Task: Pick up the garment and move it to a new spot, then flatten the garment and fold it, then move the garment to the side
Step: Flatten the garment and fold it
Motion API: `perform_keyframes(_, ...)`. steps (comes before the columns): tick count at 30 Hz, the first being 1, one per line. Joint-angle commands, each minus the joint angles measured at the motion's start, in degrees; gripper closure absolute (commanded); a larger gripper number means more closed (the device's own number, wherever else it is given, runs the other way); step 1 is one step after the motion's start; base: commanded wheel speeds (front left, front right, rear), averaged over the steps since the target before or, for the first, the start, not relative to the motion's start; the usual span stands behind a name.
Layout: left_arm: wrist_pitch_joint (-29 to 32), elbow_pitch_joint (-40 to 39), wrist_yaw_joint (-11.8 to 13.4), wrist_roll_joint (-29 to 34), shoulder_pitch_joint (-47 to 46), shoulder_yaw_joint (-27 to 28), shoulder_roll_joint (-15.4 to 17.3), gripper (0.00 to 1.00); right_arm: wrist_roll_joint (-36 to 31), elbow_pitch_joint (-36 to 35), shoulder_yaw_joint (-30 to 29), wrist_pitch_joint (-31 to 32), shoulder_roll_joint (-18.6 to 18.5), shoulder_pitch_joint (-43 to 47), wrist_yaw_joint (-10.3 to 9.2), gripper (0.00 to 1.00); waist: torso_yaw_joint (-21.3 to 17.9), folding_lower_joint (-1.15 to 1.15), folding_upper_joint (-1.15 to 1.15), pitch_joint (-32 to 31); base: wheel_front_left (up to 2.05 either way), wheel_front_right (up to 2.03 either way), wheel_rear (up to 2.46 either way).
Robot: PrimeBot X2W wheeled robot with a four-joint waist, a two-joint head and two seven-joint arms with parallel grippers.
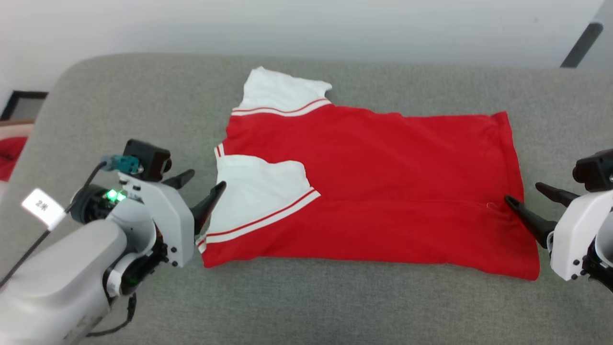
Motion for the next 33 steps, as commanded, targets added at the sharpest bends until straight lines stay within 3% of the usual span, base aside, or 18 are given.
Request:
perform_keyframes(1,0.1,-1.3,1.0,-0.8,1.2,0.4,0.7,0.0,-0.7,-1.0,-1.0,-1.1,0.2,1.4,-0.06,0.0,0.8,0.0,0.0,-1.8,0.0,0.0,0.0)
perform_keyframes(13,10.0,-10.0,9.4,-9.5,4.6,1.8,6.5,0.0,-6.6,-11.6,-9.7,-3.0,5.0,12.3,-0.06,0.0,-2.6,0.0,0.0,-4.3,0.0,0.0,0.0)
perform_keyframes(22,17.1,-9.8,11.6,-13.6,4.8,1.5,8.9,0.0,-9.8,-18.8,-15.9,-0.5,9.8,19.1,-0.06,0.0,-6.8,0.0,0.0,-2.6,0.0,0.0,0.0)
perform_keyframes(33,23.6,-5.4,12.8,-17.3,6.0,0.3,8.8,0.0,-11.7,-23.8,-20.8,1.2,15.1,24.9,-0.06,0.0,-9.8,0.0,0.0,0.3,0.0,0.0,0.0)
